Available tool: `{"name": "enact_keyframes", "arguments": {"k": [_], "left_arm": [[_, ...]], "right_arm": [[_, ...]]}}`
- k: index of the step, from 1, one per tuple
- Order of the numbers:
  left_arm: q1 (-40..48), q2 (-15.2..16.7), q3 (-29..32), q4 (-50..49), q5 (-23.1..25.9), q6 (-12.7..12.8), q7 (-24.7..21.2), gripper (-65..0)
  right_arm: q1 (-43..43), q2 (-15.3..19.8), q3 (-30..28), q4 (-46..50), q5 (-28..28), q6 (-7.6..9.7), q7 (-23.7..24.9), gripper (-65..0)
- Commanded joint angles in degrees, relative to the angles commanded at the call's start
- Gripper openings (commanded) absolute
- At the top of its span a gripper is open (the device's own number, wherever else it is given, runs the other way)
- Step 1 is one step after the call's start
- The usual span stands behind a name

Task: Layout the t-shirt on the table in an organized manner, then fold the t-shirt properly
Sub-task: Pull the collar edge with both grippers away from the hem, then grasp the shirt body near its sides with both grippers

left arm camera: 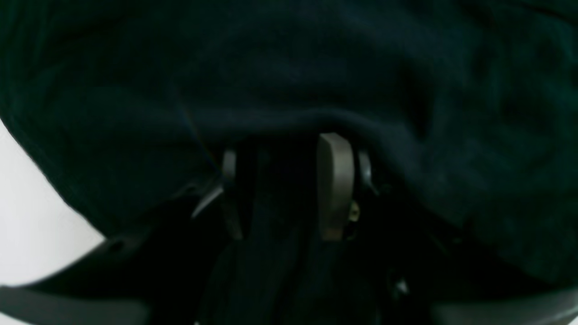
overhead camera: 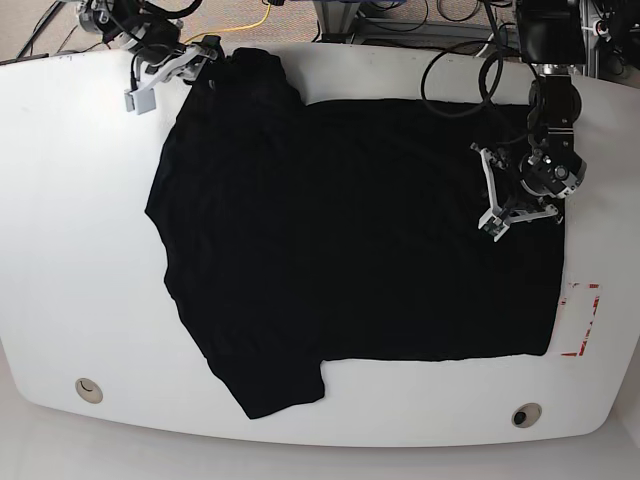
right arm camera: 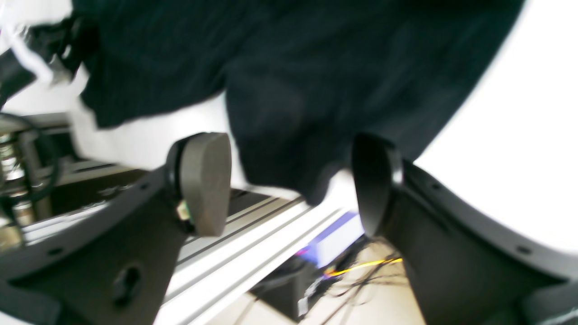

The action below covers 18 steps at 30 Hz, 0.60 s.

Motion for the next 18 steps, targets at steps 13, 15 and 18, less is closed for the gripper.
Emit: {"name": "enact_keyframes", "arguments": {"k": [13,15,18], "left_arm": [[3.43,-6.68,-1.05,14.15,-0.09,0.00,6.95,-43.5],[3.43,-6.77,-2.37,14.42,-0.09,0.00,6.95,-43.5],[3.08,-6.59,-3.25,14.68,-0.18,0.00,6.95,-43.3]], "right_arm": [[18.99,3.43,-2.99,-1.93,-12.84,0.70,0.00,-27.1],[20.48,3.52,-4.57,-2.02,-14.07,0.70,0.00,-27.1],[22.42,3.43,-8.35,-2.02,-16.35,0.88,0.18,-27.1]]}}
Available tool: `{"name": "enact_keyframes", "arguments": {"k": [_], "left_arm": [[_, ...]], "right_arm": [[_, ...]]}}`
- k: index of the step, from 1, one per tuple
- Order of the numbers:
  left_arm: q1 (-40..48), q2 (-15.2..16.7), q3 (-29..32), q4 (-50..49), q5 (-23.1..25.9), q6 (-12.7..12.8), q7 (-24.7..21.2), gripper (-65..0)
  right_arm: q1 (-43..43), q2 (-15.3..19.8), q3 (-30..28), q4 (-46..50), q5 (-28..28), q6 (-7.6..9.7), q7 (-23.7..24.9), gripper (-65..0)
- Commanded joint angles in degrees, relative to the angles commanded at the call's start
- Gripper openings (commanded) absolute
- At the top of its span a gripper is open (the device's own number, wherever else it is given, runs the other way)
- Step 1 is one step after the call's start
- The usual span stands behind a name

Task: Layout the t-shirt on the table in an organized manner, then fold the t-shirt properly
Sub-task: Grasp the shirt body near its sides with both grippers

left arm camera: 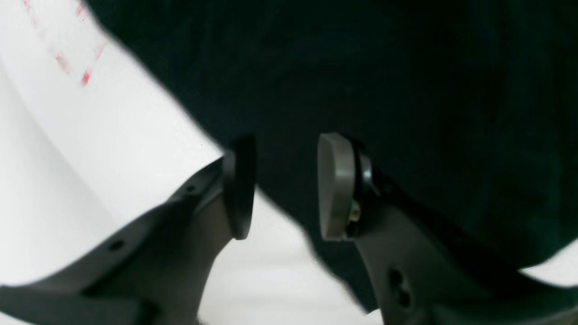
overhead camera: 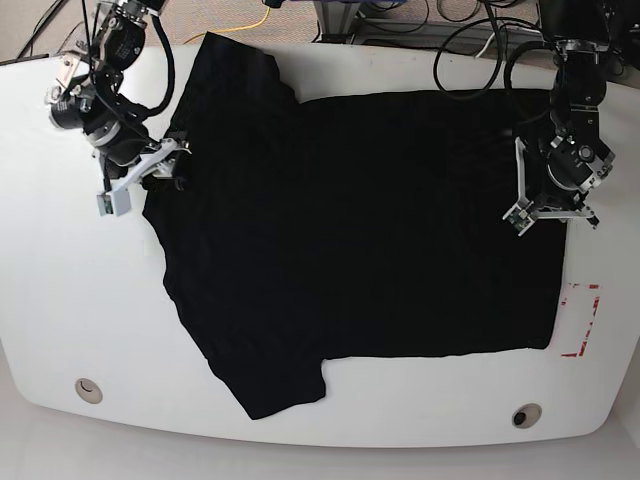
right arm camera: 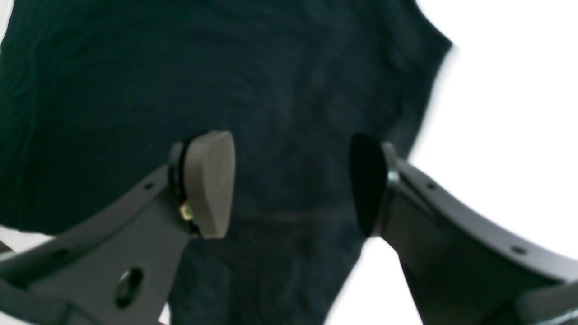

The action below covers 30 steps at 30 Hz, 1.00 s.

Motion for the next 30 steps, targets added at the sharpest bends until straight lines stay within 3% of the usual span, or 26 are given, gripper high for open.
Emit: {"name": "enact_keyframes", "arguments": {"k": [5,7,11,12,16,24,30], "left_arm": [[-1.58,3.52,-0.18,-0.70,0.53,0.00,-1.67,-43.3],[-1.85,4.40,-0.18,-2.55,0.62,0.00,-2.73,-43.3],[-2.02,5.01,-0.18,-8.62,0.44,0.00,-5.98,-43.8],[-2.02,5.63,-0.18,-10.37,0.53,0.00,-7.82,-43.9],[-2.73,6.15,0.00,-15.74,0.62,0.00,-12.31,-43.9],[-8.70,6.07,0.09,-26.37,0.53,0.00,-12.84,-44.0],[-12.57,6.15,0.18,-30.59,0.53,0.00,-12.84,-44.0]], "right_arm": [[2.99,-1.49,-5.54,-2.64,-5.01,3.69,0.79,-30.3],[3.96,-2.99,-7.56,-4.22,-7.56,5.10,2.81,-38.2],[5.54,-5.10,-12.04,-10.02,-13.80,7.03,8.88,-63.6],[6.07,-5.10,-13.01,-12.04,-15.12,7.47,10.11,-65.0],[7.56,-5.01,-13.98,-18.46,-17.58,9.49,14.95,-63.4],[11.43,-1.93,-13.71,-32.70,-21.89,13.45,23.82,-64.2],[13.10,2.81,-13.63,-41.76,-21.80,13.80,31.03,-64.2]]}}
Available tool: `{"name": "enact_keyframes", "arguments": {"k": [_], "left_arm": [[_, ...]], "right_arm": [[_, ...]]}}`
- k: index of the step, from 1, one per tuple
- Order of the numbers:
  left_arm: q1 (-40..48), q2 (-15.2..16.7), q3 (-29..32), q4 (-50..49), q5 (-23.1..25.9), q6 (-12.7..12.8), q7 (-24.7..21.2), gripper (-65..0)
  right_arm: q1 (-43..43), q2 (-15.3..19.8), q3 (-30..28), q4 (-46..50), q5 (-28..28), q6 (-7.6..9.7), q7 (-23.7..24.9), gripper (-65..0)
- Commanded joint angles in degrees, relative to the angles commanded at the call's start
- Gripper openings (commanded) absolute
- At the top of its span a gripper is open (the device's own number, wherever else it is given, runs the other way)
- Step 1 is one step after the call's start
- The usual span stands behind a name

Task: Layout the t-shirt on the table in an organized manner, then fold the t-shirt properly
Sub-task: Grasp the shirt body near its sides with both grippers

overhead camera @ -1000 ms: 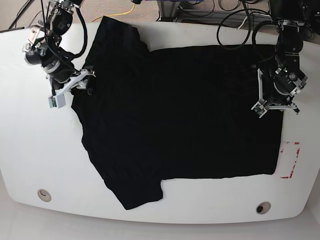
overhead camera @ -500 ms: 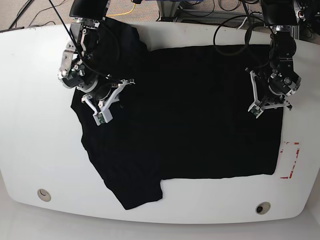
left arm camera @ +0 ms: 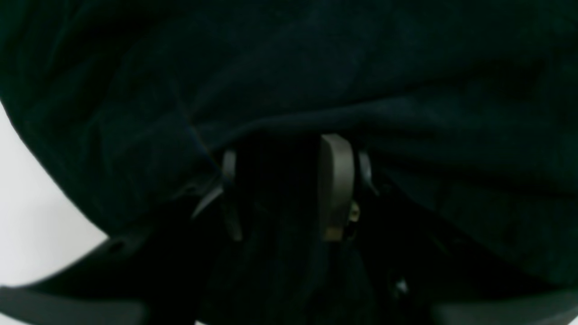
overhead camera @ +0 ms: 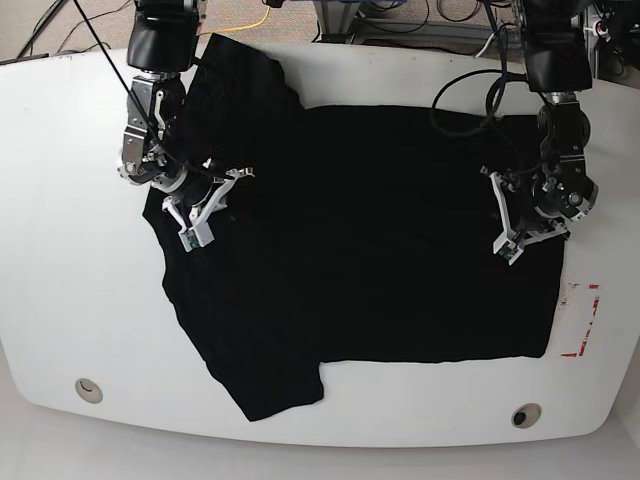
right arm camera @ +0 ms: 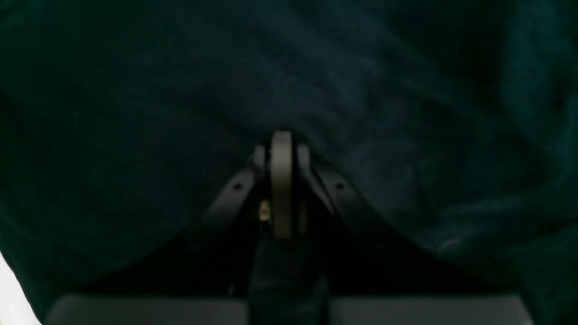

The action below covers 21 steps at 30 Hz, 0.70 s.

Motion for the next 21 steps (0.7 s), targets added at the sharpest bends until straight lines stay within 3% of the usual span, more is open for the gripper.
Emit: {"name": "enact_keyframes", "arguments": {"k": [3,8,15,21], "left_arm": [[-1.41,0.09,0.97,-1.58,0.00,0.00,0.00,-44.0],[-2.29,0.00,6.07,-3.16,0.00,0.00,0.00,-43.9],[-1.49,0.00,9.41,-0.35,-0.35,0.00,0.53,-43.5],[1.05,0.00,9.76,9.67,-0.35,0.00,8.09,-43.3]], "right_arm": [[0.26,2.81,1.23,-3.25,0.09,0.00,3.43,-64.2],[0.88,6.15,4.31,-6.51,0.09,0.09,3.69,-64.2],[1.05,7.21,4.75,-5.71,0.09,0.09,3.78,-63.9],[1.05,6.86,4.75,-3.43,0.09,0.00,3.43,-63.9]]}}
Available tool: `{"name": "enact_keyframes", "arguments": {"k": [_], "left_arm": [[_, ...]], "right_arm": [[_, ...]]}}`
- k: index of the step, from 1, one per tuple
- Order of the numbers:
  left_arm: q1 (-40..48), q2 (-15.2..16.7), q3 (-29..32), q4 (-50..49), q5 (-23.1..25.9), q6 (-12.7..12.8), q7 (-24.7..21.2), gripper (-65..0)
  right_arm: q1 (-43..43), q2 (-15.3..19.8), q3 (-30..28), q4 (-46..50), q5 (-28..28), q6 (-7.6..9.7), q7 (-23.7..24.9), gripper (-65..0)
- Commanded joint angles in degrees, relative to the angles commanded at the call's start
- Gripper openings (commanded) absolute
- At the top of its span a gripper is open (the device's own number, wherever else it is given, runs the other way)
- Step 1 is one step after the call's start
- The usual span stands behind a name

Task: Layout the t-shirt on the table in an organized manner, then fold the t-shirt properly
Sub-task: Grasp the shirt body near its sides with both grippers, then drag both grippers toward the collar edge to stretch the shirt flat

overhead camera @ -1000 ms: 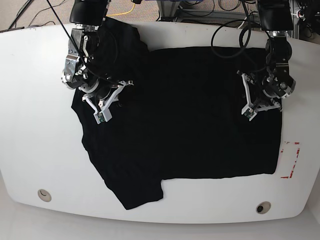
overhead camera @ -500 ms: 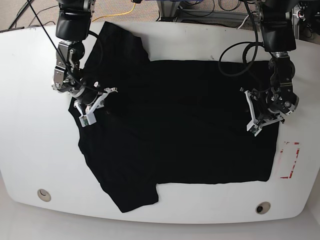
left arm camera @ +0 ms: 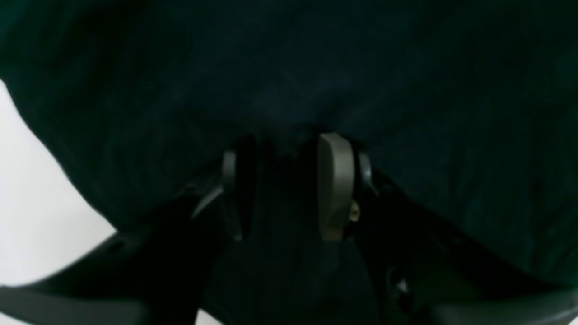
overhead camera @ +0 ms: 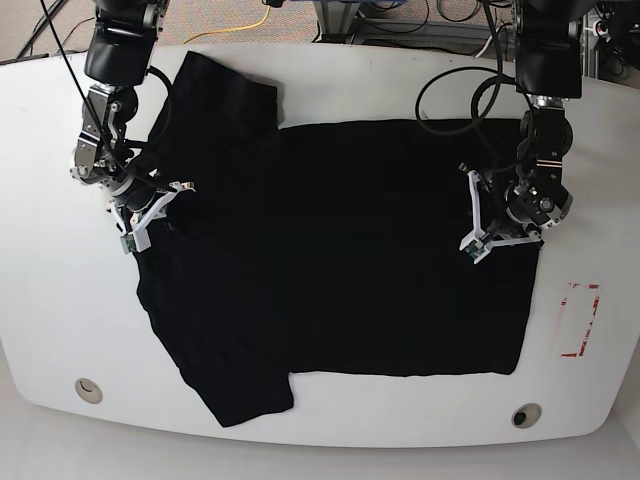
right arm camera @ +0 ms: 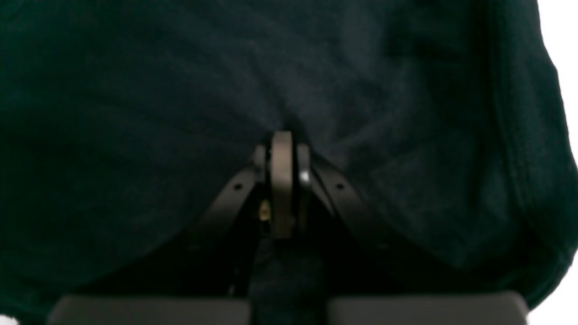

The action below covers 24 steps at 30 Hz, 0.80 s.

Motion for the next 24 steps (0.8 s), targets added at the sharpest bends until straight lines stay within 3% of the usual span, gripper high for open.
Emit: {"name": "enact_keyframes", "arguments": {"k": [5,12,18,20,22,24], "left_arm": [[1.49,-1.23,-0.35,5.36,0.26,0.00,5.10,-43.3],[5.01,-4.13,-0.44,12.31,0.00,0.00,5.89,-43.3],[7.82,-5.54,-0.97,19.43,0.00,0.00,6.07,-43.3],[9.05,-5.54,-2.64,21.54,0.00,0.00,7.65,-43.2],[9.76,-5.36,-4.66,22.95,-0.18,0.00,8.79,-42.5],[10.81,-5.19,-6.77,24.26,-0.35,0.00,8.97,-37.5]], "right_arm": [[-1.58,-0.09,0.00,0.00,0.09,0.00,0.00,-64.0],[-5.01,-0.09,0.00,4.40,3.87,0.00,-0.62,-63.7],[-5.89,-0.18,0.00,16.26,8.09,-0.44,-8.18,-63.3],[-6.07,-0.88,0.09,20.48,8.62,-0.53,-11.52,-59.0],[-6.24,-1.76,1.14,24.70,8.53,-0.53,-15.03,-49.8],[-8.00,-3.43,4.31,29.36,8.53,-0.53,-18.37,-40.1]]}}
